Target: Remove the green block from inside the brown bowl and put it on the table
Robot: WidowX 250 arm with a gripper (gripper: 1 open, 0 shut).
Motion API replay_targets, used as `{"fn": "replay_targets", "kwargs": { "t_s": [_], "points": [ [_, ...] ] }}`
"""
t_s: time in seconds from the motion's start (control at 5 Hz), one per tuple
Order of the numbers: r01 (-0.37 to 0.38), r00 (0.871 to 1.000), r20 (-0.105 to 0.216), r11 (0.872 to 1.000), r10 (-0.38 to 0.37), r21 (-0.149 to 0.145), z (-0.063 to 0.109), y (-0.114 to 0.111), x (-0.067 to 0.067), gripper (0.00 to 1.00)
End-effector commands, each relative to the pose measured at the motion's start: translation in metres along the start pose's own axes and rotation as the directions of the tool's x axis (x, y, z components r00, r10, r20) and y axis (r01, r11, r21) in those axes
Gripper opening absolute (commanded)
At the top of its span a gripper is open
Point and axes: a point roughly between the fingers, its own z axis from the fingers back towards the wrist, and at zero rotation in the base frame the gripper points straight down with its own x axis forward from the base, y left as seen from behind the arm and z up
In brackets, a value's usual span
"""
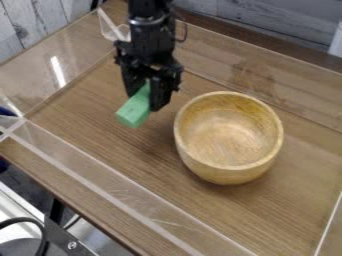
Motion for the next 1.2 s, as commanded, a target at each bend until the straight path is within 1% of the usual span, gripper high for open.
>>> {"fn": "replay_targets", "kwargs": {
  "t_s": [0.0, 0.2, 0.4, 0.6, 1.0],
  "points": [
    [0.003, 1.000, 0.013, 1.000, -0.003, 0.029, -0.007, 0.010, -0.006, 0.00],
    [0.002, 1.000, 0.000, 0.999, -0.002, 0.035, -0.024, 0.018, -0.011, 0.00],
    [-0.013, 1.000, 0.026, 1.000, 0.012, 0.021, -0.008, 0.008, 0.002, 0.00],
    [-0.015, 0.999, 0.029, 1.000, 0.015, 0.018, -0.010, 0.007, 0.002, 0.00],
    [-0.018, 1.000, 0.013, 1.000, 0.018, 0.023, -0.017, 0.008, 0.000, 0.00]
  ]
}}
